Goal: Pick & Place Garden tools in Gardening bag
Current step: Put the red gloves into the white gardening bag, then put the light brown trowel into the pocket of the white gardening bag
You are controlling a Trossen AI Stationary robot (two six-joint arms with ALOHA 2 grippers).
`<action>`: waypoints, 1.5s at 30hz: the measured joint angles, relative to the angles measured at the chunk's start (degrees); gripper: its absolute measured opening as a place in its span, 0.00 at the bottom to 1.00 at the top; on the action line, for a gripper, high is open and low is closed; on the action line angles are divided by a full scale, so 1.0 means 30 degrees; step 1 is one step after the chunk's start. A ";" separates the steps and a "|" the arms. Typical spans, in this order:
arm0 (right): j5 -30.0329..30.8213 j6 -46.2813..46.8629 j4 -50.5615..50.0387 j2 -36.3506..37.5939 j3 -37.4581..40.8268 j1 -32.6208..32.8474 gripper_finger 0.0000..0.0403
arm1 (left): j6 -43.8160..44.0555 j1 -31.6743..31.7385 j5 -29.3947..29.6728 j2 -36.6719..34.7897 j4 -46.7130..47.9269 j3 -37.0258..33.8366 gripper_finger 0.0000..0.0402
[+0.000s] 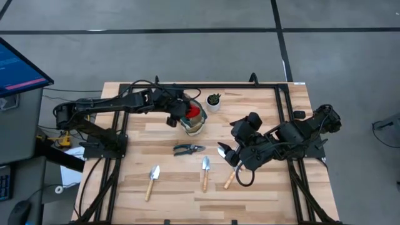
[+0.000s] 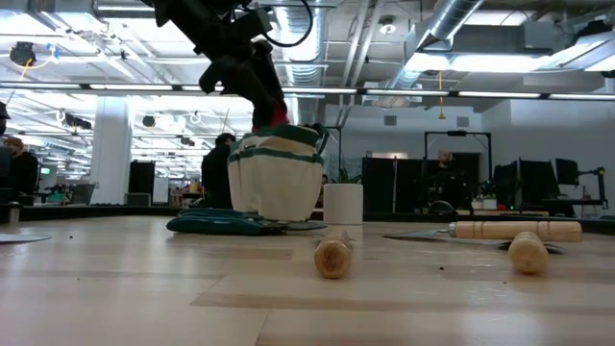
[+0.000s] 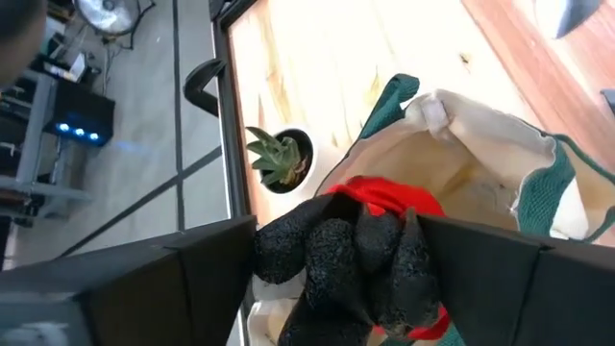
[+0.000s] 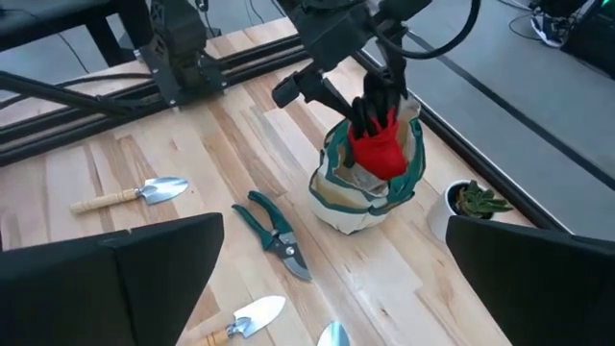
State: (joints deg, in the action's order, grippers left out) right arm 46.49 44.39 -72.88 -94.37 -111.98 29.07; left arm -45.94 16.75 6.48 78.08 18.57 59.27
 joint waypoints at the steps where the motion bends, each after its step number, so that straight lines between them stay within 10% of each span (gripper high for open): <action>1: -0.0006 -0.0056 0.0000 0.0000 0.0000 -0.0029 0.98 | 0.0257 0.0000 0.0008 0.0000 0.0000 0.0000 0.70; 14: -0.0313 -0.0855 -0.0007 0.0000 -0.0007 -0.1769 0.97 | 0.3461 -0.0117 0.1540 -0.1362 -0.0119 0.0095 0.91; 28: -0.4312 -0.0636 -0.1442 0.0000 -0.0007 -0.5695 0.97 | 1.9565 -0.1542 -0.0517 -1.1045 0.8668 0.0131 0.83; 45: -0.5066 -0.1467 -0.3064 -0.0007 -0.0007 -0.6836 0.97 | 3.4689 -1.0150 -0.0672 -0.4731 1.3003 -0.1667 0.77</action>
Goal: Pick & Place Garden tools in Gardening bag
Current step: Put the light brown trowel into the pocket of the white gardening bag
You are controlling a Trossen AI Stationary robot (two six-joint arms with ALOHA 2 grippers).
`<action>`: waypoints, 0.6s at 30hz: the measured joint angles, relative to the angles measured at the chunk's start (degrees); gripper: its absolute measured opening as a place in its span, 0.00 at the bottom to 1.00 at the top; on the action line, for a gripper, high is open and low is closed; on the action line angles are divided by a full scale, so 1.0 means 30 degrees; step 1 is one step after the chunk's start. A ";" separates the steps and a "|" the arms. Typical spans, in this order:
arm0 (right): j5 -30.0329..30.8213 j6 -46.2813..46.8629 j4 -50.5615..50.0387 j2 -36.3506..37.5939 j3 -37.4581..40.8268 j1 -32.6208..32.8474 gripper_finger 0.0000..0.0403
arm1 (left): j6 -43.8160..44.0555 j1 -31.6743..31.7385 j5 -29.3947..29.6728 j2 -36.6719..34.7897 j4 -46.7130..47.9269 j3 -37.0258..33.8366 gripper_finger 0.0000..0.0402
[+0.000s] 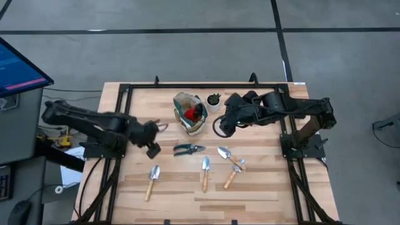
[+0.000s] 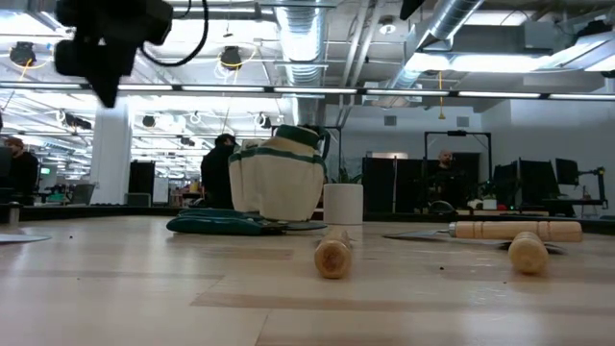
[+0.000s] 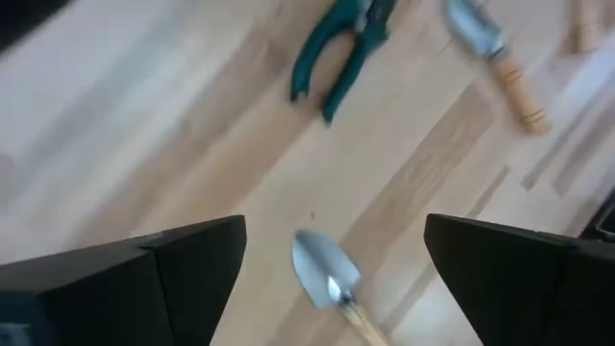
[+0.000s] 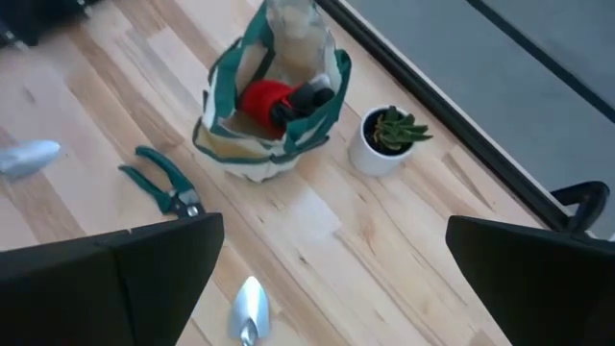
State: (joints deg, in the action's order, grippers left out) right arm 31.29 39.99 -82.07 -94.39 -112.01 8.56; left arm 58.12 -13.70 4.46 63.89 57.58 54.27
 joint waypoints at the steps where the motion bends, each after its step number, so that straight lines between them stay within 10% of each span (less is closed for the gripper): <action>1: 0.0000 0.0000 -0.0187 0.0000 0.0000 0.0036 0.97 | 0.0922 -0.0533 -0.0003 0.0367 -0.0080 -0.0061 0.77; 18: -0.0004 -0.0524 -0.0645 0.0000 0.0000 0.1359 0.97 | 1.5035 -0.7932 -0.0033 0.4411 -0.0896 -0.0271 0.75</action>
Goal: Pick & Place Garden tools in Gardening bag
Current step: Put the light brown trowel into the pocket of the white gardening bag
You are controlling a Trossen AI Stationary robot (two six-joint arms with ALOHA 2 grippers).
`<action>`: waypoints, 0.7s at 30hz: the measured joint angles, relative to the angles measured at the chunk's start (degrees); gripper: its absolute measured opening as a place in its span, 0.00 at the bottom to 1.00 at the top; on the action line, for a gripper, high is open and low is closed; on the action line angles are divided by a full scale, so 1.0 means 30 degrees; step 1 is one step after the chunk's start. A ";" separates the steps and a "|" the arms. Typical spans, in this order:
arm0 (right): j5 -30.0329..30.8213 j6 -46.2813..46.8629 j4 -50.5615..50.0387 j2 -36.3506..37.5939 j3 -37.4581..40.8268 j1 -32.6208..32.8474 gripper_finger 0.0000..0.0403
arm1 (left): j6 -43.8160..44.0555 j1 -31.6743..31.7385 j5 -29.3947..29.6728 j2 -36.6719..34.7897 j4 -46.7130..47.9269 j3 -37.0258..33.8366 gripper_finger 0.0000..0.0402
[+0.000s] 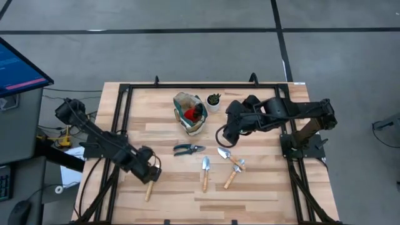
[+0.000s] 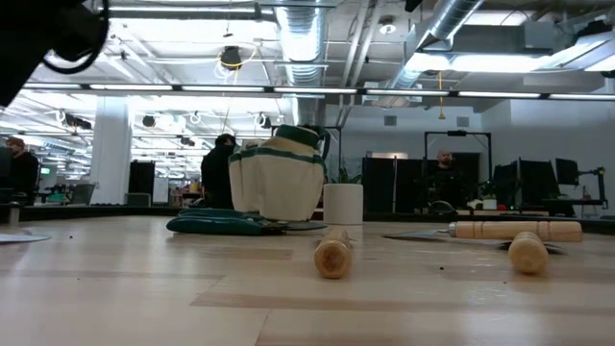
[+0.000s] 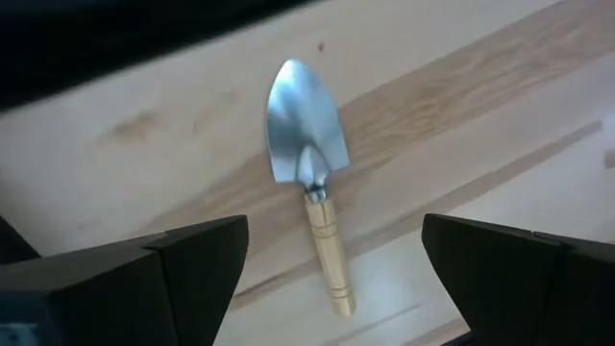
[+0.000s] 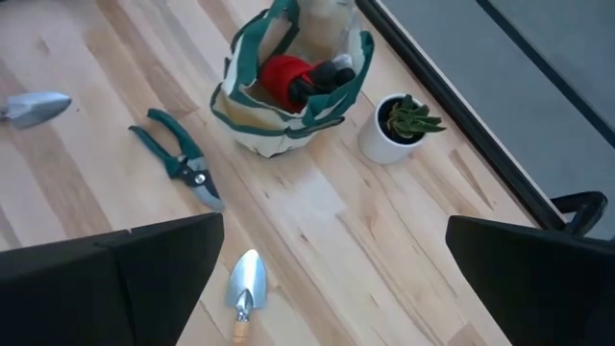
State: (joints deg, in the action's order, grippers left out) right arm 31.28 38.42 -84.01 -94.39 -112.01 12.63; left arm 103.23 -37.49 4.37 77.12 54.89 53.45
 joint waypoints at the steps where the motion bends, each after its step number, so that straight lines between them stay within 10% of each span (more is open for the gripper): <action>1: 0.0003 0.0000 0.0000 0.0000 0.0000 0.0086 0.97 | 0.0454 -0.0221 0.0015 0.0241 -0.0095 0.0000 0.75; 21: -0.0127 0.0051 0.0000 0.0000 0.0000 0.1563 0.97 | 0.2897 -0.2172 -0.0460 0.4027 -0.3924 0.0007 0.75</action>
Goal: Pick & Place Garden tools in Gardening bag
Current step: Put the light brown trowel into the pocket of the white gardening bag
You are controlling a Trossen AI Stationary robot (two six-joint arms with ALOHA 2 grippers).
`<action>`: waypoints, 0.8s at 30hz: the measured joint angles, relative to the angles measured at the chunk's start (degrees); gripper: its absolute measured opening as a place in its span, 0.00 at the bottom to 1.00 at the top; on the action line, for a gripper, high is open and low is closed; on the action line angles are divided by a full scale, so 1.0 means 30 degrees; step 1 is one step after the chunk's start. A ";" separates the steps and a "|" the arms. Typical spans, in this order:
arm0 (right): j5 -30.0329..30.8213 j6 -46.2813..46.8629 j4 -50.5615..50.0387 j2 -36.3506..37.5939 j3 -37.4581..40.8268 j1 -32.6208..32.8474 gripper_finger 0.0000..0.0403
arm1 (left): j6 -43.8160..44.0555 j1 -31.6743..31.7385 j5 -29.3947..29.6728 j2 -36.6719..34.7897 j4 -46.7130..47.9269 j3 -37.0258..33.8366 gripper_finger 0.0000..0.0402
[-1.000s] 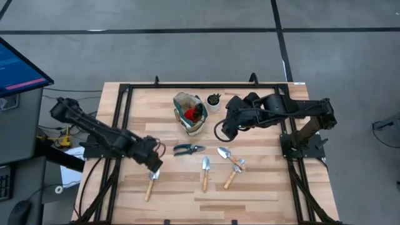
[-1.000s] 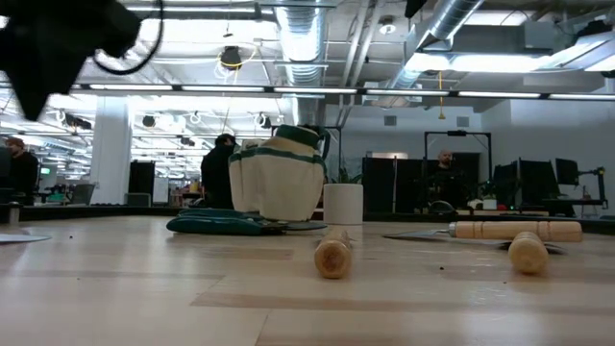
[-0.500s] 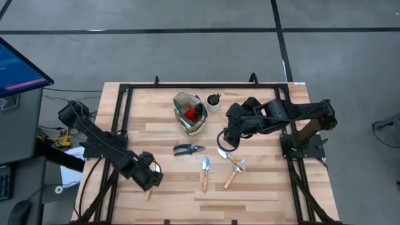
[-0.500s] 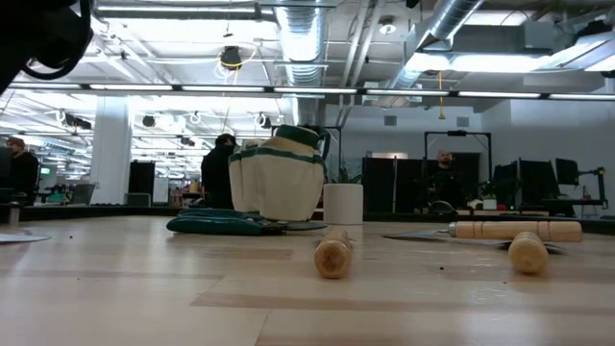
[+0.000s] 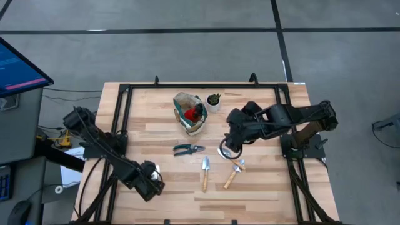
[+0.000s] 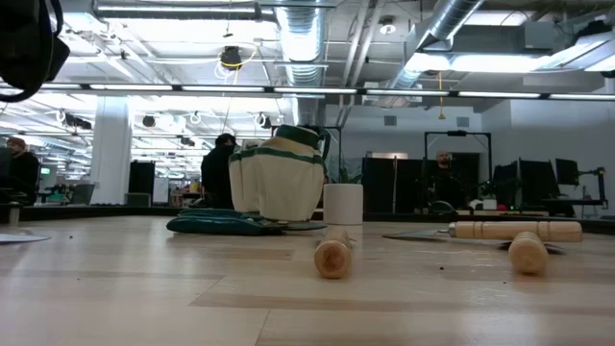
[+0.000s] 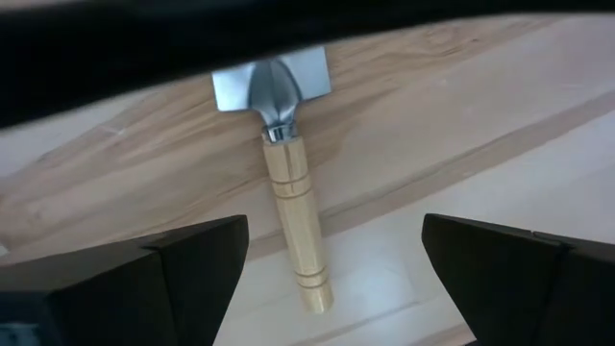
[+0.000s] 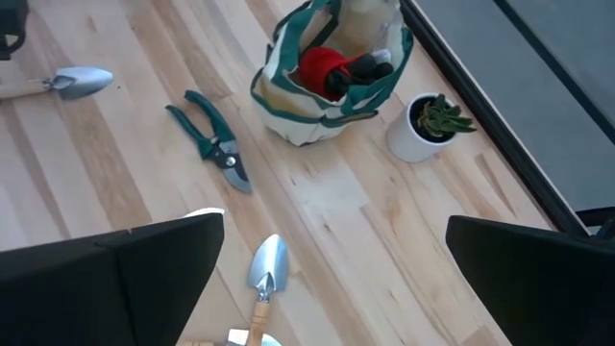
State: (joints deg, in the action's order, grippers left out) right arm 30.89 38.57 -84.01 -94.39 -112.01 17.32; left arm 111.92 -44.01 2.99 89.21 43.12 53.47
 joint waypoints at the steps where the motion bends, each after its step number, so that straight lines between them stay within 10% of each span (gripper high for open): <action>1: 0.0000 0.0000 0.0000 0.0000 0.0000 0.0056 0.97 | -0.0001 0.0000 -0.0143 0.0126 -0.0121 0.0007 0.75; 17: 0.0138 0.0153 0.0007 0.0000 0.0000 0.0991 0.97 | -0.0161 -0.0350 -0.0646 0.2480 -0.0237 0.0015 0.74; 24: 0.0138 0.0153 0.0007 0.0000 0.0000 0.0998 0.97 | -0.0840 -0.0342 -0.1720 0.3264 -0.0462 0.0067 0.56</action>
State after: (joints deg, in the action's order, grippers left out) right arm 31.31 39.03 -83.99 -94.39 -112.01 20.32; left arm 109.40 -45.04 -2.17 99.00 41.73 53.67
